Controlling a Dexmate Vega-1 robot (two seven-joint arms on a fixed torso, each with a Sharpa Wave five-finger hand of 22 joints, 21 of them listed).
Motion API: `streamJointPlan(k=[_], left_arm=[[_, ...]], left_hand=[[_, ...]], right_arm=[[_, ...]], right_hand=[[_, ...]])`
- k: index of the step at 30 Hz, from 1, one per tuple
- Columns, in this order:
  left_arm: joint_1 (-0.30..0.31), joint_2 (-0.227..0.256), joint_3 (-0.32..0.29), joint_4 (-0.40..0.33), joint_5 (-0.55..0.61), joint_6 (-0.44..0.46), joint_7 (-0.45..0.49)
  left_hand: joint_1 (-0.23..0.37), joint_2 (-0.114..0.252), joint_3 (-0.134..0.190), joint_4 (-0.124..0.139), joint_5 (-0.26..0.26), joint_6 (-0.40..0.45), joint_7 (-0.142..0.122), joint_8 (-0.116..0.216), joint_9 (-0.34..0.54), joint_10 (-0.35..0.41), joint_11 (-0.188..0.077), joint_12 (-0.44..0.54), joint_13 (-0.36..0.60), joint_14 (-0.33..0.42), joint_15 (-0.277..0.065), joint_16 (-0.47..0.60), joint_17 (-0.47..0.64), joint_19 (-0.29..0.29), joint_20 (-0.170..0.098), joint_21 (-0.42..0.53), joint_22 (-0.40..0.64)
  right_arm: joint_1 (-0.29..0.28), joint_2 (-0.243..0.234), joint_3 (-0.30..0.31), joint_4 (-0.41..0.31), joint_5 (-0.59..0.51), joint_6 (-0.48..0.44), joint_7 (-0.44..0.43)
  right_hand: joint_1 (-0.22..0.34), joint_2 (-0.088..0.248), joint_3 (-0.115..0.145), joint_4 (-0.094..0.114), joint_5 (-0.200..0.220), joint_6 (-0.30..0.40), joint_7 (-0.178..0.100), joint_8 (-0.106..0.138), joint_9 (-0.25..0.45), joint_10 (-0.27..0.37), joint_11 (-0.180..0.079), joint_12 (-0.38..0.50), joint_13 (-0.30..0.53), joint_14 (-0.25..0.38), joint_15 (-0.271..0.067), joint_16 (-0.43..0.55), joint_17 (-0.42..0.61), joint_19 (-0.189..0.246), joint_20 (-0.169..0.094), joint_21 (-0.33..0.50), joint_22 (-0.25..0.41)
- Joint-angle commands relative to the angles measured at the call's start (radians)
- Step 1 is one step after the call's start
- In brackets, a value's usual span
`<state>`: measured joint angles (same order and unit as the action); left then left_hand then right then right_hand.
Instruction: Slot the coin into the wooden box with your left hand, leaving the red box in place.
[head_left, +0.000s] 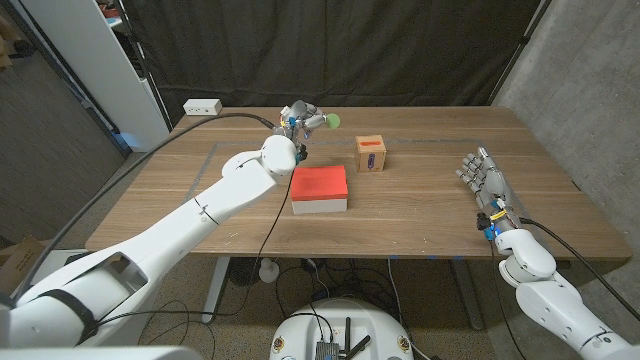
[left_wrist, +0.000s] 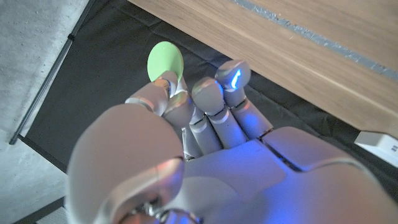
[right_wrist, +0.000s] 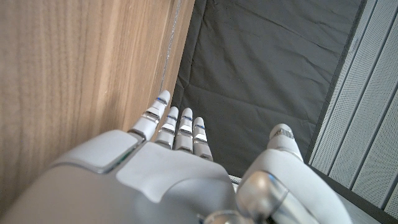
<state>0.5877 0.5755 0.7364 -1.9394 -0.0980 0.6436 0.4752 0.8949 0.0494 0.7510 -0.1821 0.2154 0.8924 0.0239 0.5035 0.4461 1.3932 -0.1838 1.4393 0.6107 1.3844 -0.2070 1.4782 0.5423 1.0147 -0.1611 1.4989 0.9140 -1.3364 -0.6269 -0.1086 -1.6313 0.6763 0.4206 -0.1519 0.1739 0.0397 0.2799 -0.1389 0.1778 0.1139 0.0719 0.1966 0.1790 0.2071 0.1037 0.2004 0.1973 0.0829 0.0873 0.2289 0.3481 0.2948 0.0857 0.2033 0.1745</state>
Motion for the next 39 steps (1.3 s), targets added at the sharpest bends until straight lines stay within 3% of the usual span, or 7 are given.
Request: streamJointPlan(k=[1,10,25,39], left_arm=[[-0.089,-0.082,0.119,0.072,0.227,0.049,-0.032],[-0.152,-0.142,0.187,0.128,0.344,0.111,-0.082],[-0.243,-0.257,0.311,0.223,0.491,0.298,-0.138],[-0.333,-0.324,0.401,0.333,0.541,0.351,-0.205]], left_hand=[[0.007,0.0,0.006,0.001,0.004,0.137,0.017,0.006,0.002,0.0,0.002,0.008,-0.003,0.009,-0.001,0.004,0.0,-0.001,-0.053,0.006,0.007],[0.008,-0.001,0.007,0.001,0.004,0.143,0.017,0.005,-0.001,-0.003,0.003,0.02,0.01,0.013,0.0,0.011,0.003,-0.001,-0.053,0.006,0.01],[0.014,-0.007,0.007,0.0,0.007,0.153,0.02,-0.001,-0.007,0.0,0.0,0.025,0.002,0.011,0.0,0.014,-0.001,0.001,-0.053,0.006,0.012],[0.017,-0.009,0.006,0.001,0.009,0.16,0.021,-0.002,-0.006,0.0,-0.002,0.029,0.0,0.011,-0.001,0.017,0.002,0.001,-0.053,0.007,0.011]], right_arm=[[-0.011,0.006,0.007,0.006,0.006,0.013,0.009],[-0.017,0.008,0.013,0.01,0.017,0.014,0.016],[-0.025,0.012,0.021,0.017,0.034,0.016,0.026],[-0.025,0.01,0.02,0.023,0.038,0.014,0.034]], right_hand=[[0.005,0.009,0.0,-0.002,-0.001,0.012,-0.001,-0.002,0.006,0.009,-0.003,0.006,0.005,0.008,0.0,0.007,0.002,0.002,0.002,-0.002,0.003],[0.006,0.009,0.0,-0.002,-0.001,0.012,-0.001,-0.002,0.006,0.009,-0.004,0.005,0.005,0.01,-0.002,0.007,0.002,0.003,0.002,-0.002,0.003],[0.005,0.01,0.0,-0.002,-0.001,0.013,-0.002,-0.001,0.006,0.012,0.0,0.006,0.005,0.012,-0.004,0.008,0.002,0.006,0.001,-0.001,0.003],[0.006,0.01,-0.001,-0.002,-0.001,0.013,-0.002,-0.002,0.006,0.014,-0.003,0.007,0.005,0.013,-0.002,0.008,0.002,0.008,0.001,-0.001,0.003]])
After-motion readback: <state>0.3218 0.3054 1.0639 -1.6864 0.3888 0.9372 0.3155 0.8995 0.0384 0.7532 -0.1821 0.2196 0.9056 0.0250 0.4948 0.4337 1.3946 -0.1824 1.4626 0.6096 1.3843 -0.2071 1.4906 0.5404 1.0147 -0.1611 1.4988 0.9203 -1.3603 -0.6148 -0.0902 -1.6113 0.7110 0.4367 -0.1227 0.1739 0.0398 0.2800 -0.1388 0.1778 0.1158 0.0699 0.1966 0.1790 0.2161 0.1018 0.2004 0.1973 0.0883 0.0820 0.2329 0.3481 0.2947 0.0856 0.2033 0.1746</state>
